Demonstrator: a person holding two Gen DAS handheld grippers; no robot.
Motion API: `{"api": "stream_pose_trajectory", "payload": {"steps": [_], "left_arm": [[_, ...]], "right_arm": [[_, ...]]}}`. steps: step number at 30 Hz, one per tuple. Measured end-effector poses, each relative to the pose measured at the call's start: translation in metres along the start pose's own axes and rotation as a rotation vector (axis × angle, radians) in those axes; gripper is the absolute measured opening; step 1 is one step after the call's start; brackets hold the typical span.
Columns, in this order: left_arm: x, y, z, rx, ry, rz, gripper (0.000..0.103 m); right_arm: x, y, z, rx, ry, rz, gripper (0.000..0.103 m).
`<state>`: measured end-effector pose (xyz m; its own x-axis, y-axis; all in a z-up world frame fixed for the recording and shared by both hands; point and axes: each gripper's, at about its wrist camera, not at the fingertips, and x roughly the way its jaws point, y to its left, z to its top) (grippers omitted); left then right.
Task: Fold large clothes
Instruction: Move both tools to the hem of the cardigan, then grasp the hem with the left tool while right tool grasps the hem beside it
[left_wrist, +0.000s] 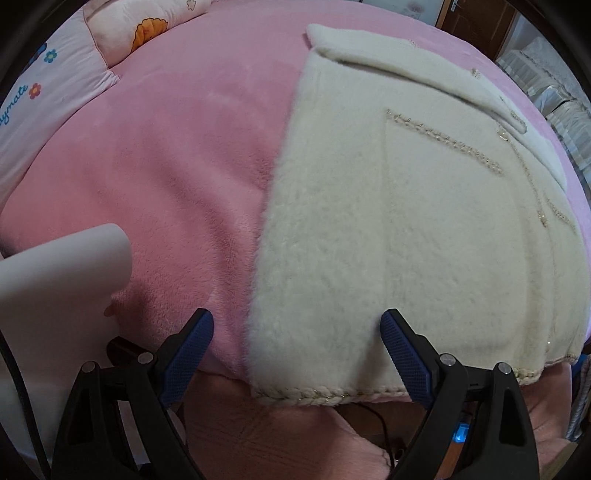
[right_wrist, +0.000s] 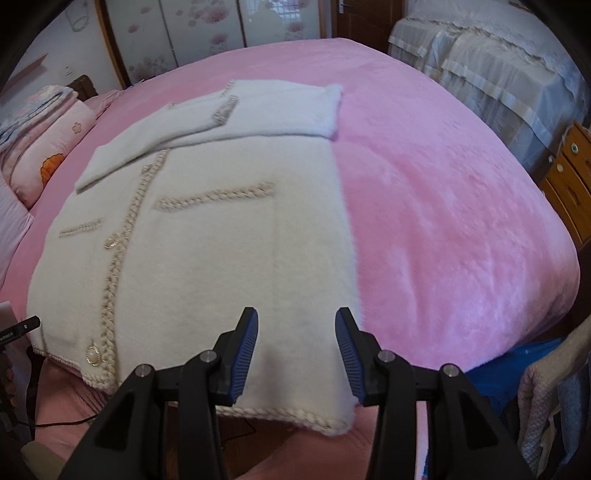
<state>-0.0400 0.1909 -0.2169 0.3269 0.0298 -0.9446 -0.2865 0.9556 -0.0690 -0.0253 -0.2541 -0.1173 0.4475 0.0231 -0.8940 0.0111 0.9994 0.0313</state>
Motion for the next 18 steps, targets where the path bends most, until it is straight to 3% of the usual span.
{"api": "stream_pose_trajectory", "payload": {"steps": [11, 18], "left_arm": [[0.021, 0.015, 0.008, 0.002, 0.055, -0.051, 0.097], [0.03, 0.015, 0.013, 0.007, 0.072, -0.039, 0.102]], "right_arm": [[0.03, -0.036, -0.022, 0.056, 0.099, -0.002, 0.044], [0.05, -0.037, -0.03, 0.049, 0.16, 0.061, 0.045]]}}
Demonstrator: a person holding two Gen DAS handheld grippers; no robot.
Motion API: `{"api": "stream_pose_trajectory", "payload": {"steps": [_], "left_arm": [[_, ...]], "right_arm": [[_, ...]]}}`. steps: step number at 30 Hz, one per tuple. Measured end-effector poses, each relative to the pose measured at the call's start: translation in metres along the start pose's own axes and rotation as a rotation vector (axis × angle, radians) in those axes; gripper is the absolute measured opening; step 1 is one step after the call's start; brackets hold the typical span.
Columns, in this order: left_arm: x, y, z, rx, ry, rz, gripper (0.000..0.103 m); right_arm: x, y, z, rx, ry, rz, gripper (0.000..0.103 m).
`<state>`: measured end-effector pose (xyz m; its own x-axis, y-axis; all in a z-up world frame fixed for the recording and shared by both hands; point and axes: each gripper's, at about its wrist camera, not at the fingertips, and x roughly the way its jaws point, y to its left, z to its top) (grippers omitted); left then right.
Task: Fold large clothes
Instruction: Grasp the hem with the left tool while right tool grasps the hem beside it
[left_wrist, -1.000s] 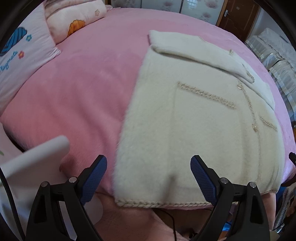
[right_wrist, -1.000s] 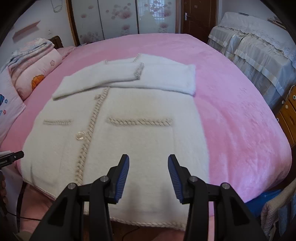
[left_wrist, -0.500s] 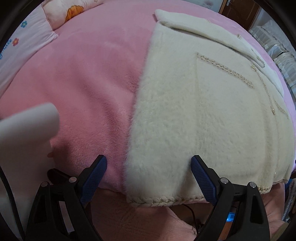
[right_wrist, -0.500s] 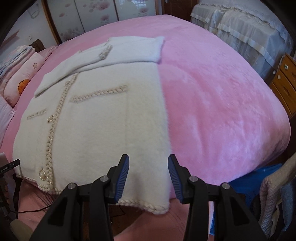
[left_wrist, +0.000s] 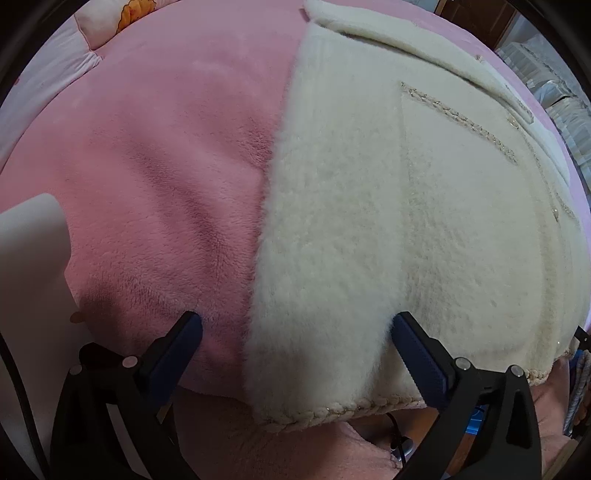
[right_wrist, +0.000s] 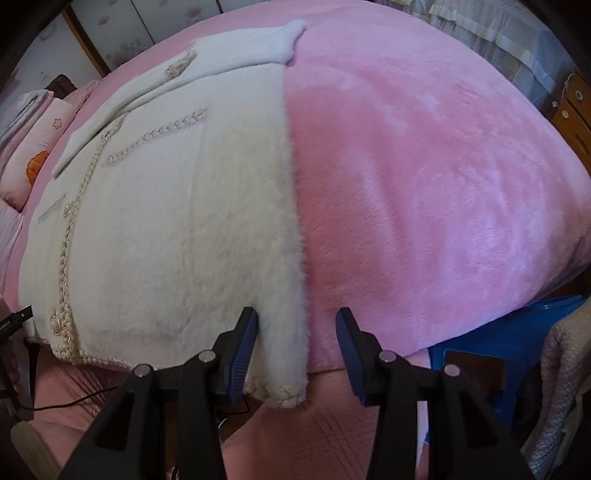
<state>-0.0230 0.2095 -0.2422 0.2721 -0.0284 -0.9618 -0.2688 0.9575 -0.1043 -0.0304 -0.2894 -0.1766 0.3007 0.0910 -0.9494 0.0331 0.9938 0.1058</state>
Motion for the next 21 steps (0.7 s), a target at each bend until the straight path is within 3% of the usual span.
{"api": "stream_pose_trajectory", "payload": {"steps": [5, 7, 9, 10, 12, 14, 16, 21], "left_arm": [[0.004, -0.008, 0.003, 0.006, -0.006, 0.013, 0.102], [0.001, -0.009, 0.001, 0.02, -0.019, 0.006, 0.092], [-0.009, -0.02, -0.004, 0.038, -0.034, -0.023, 0.058], [-0.013, -0.025, -0.005, 0.048, -0.037, -0.035, 0.048], [-0.02, -0.033, -0.005, 0.055, -0.033, -0.062, 0.011], [-0.029, -0.035, -0.002, 0.017, -0.017, -0.147, 0.011], [-0.039, -0.034, 0.004, -0.04, -0.012, -0.278, 0.01], [-0.078, -0.029, 0.027, -0.144, -0.081, -0.521, 0.01]], "right_arm": [[0.009, 0.009, -0.004, -0.051, 0.017, 0.034, 0.044], [0.01, 0.015, -0.004, -0.079, 0.018, 0.054, 0.036], [0.007, 0.025, -0.004, -0.12, 0.008, 0.048, 0.014], [0.004, 0.03, -0.004, -0.142, -0.005, 0.038, 0.01], [-0.007, 0.035, -0.003, -0.159, -0.046, 0.04, 0.008], [-0.024, 0.039, 0.0, -0.158, -0.107, 0.078, 0.007], [-0.042, 0.038, 0.006, -0.125, -0.162, 0.132, 0.007], [-0.087, 0.035, 0.035, -0.06, -0.279, 0.247, 0.007]]}}
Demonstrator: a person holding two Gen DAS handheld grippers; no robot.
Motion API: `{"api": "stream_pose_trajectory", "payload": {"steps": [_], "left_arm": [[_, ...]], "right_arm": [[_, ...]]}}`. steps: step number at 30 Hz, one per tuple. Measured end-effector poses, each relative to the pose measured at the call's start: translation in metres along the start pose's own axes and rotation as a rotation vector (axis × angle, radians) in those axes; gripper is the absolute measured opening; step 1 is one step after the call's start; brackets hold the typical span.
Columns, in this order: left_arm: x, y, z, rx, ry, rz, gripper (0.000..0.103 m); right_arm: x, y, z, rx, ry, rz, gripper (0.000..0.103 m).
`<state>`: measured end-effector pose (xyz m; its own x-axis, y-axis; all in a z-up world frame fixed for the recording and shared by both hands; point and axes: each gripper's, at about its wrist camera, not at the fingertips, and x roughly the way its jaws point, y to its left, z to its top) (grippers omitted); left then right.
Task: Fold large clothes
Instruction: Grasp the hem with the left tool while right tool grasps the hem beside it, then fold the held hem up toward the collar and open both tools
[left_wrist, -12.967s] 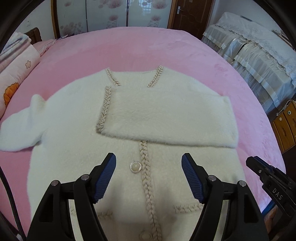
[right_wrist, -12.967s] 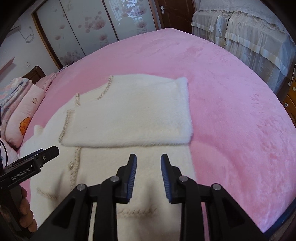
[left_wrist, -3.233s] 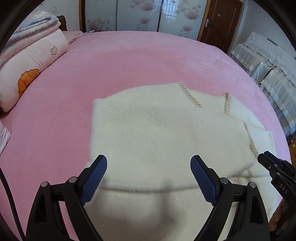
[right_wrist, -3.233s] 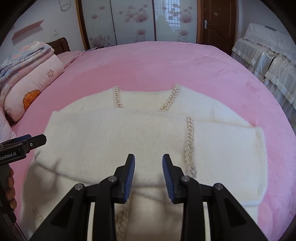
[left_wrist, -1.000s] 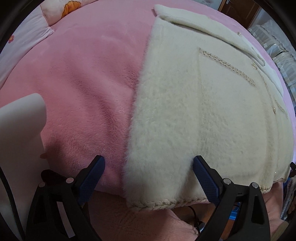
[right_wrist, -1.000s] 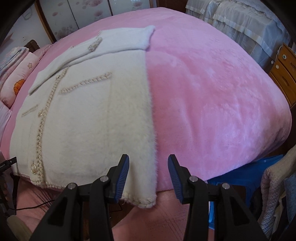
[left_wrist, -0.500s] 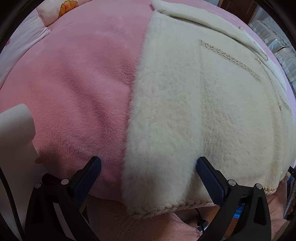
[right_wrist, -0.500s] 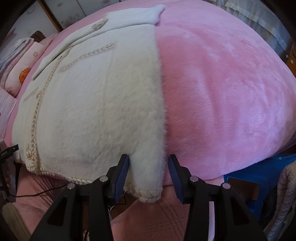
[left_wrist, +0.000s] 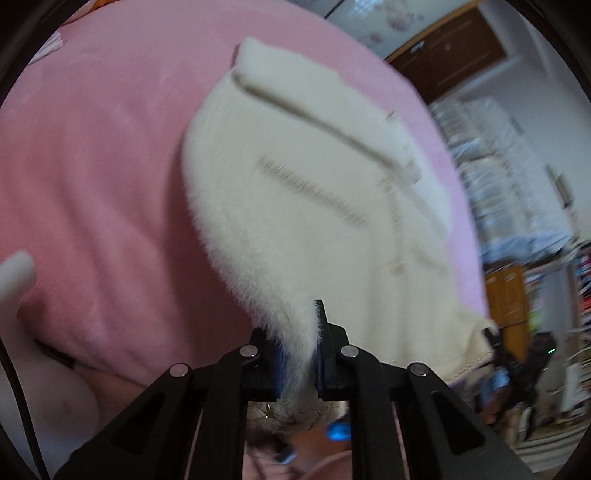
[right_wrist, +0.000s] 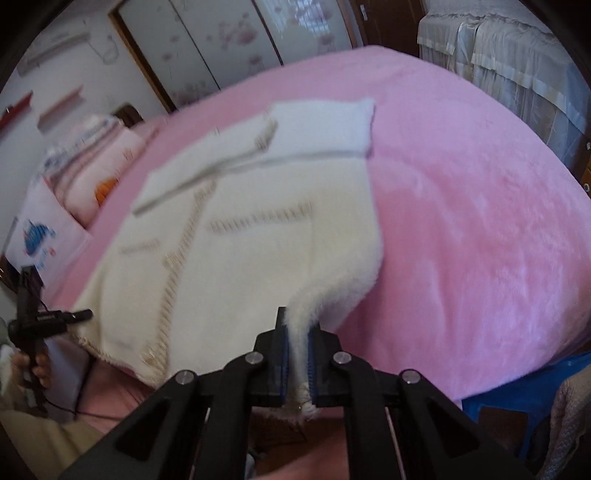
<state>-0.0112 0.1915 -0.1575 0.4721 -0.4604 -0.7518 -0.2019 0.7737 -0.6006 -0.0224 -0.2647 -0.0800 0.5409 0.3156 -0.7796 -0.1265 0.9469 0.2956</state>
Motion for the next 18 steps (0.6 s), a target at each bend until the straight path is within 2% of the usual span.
{"api": "stream_pose_trajectory", "payload": {"steps": [3, 6, 10, 13, 16, 18], "left_arm": [[-0.02, -0.011, 0.031, -0.053, -0.067, -0.087, 0.01], [-0.029, -0.016, 0.068, -0.097, -0.119, -0.118, 0.01], [-0.022, -0.018, 0.119, -0.138, -0.196, -0.086, 0.01], [-0.001, -0.016, 0.157, -0.153, -0.254, -0.023, 0.012], [0.026, -0.008, 0.193, -0.159, -0.262, 0.044, 0.016], [0.051, -0.006, 0.214, -0.144, -0.229, 0.075, 0.02]], "right_arm": [[-0.009, 0.004, 0.032, 0.016, -0.049, 0.045, 0.007], [-0.008, 0.004, 0.069, 0.057, -0.087, 0.073, 0.007], [0.016, -0.009, 0.126, 0.168, -0.117, 0.071, 0.007], [0.049, -0.021, 0.16, 0.243, -0.122, 0.035, 0.007], [0.086, -0.036, 0.185, 0.285, -0.124, -0.026, 0.007], [0.111, -0.044, 0.198, 0.304, -0.111, -0.051, 0.007]]}}
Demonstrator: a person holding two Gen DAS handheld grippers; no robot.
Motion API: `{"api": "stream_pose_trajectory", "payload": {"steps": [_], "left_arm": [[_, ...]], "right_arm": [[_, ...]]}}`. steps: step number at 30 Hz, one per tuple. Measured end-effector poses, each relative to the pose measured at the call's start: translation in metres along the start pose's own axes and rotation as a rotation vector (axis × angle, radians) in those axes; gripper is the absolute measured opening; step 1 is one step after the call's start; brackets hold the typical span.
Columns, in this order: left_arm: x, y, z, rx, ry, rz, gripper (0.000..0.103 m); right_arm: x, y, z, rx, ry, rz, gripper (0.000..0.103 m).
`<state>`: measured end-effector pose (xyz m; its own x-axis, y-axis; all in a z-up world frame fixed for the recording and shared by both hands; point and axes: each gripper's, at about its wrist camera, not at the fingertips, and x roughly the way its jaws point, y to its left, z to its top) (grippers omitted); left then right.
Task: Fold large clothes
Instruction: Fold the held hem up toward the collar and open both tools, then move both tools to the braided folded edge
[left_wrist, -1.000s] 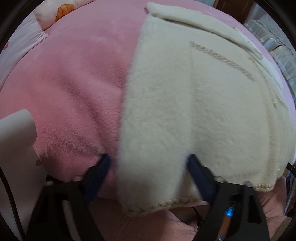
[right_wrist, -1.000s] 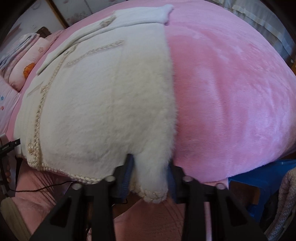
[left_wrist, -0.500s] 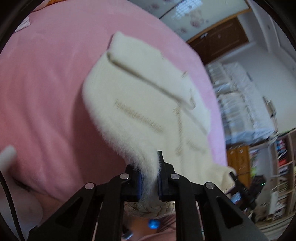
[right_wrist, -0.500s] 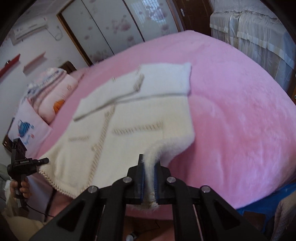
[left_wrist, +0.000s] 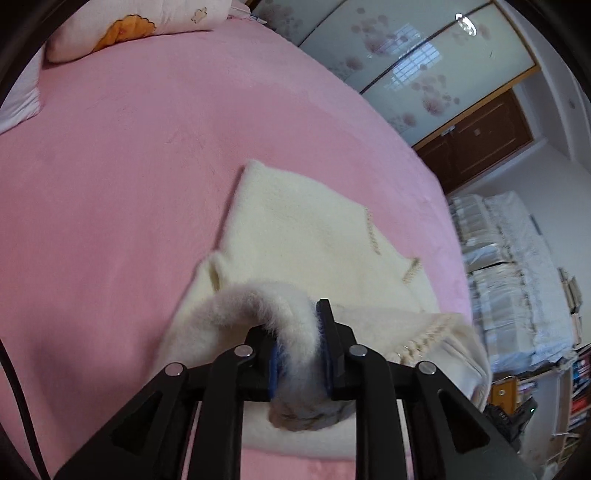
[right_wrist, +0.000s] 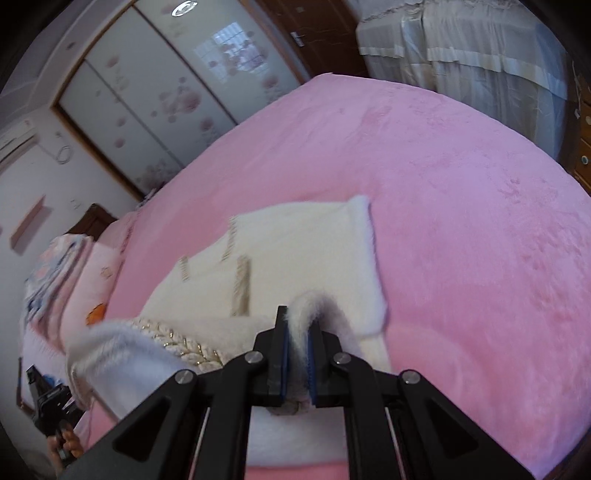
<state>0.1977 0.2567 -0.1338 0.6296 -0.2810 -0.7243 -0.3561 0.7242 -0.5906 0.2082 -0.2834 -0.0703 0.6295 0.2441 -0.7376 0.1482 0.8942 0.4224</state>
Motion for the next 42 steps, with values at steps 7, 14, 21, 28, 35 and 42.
{"api": "stream_pose_trajectory", "payload": {"steps": [7, 14, 21, 28, 35, 42], "left_arm": [[0.058, -0.001, 0.024, 0.041, 0.135, 0.115, 0.048], [0.042, 0.015, 0.034, 0.074, 0.117, 0.035, 0.054], [0.003, 0.008, 0.038, 0.257, -0.025, -0.032, 0.074], [0.022, -0.028, 0.022, 0.624, 0.026, 0.154, 0.074], [0.069, -0.042, 0.015, 0.823, 0.09, 0.246, 0.074], [0.114, -0.047, 0.019, 0.961, 0.171, 0.323, 0.074]], "right_arm": [[0.058, -0.012, 0.012, 0.015, 0.114, -0.101, 0.029], [0.049, -0.011, 0.009, -0.143, 0.069, -0.067, 0.044], [0.038, 0.005, 0.0, -0.315, 0.04, -0.054, 0.044], [0.042, 0.037, -0.025, -0.602, 0.043, -0.158, 0.044], [0.067, 0.042, -0.011, -0.611, 0.069, -0.178, 0.044], [0.098, 0.04, 0.007, -0.68, 0.121, -0.253, 0.044]]}}
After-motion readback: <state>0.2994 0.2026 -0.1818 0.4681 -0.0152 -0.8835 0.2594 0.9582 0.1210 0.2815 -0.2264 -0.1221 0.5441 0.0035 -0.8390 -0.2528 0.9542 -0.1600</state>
